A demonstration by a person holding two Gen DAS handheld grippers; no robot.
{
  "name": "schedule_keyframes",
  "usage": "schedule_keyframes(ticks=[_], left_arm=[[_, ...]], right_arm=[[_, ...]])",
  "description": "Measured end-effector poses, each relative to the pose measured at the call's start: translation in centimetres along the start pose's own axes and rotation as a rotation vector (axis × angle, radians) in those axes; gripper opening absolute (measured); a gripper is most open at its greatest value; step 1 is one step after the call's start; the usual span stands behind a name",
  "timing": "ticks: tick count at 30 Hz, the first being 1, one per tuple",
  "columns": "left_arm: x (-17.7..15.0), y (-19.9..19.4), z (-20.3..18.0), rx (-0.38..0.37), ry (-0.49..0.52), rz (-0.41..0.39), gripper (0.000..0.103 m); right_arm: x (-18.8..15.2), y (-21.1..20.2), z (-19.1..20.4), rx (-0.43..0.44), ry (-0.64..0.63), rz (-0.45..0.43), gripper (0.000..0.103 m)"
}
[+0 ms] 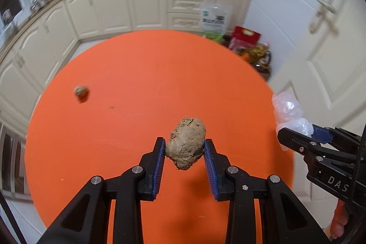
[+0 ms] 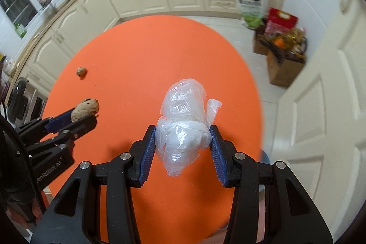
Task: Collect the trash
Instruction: 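Carry the brown lump and white bag to the blue bin and open both tools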
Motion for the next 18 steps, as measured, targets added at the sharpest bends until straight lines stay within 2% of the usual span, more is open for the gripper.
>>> schedule_keyframes(ticks=[12, 18], left_arm=[[-2.9, -2.2, -11.0, -0.154, 0.174, 0.015, 0.030], [-3.5, -1.3, -16.2, -0.238, 0.248, 0.049, 0.030]], right_arm=[[-3.8, -8.4, -10.2, -0.133, 0.146, -0.081, 0.043], [-6.3, -11.5, -14.7, -0.194, 0.221, -0.099, 0.043]])
Point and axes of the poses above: each gripper's, at about its wrist camera, not at the fingertips, and y roughly the way its jaws point, z to its left, x to its top, the point moved 5 cm from there along y, roughly the way its jaws point, and after that the axes turned 15 degrees about -z, right-handed, at the moved point
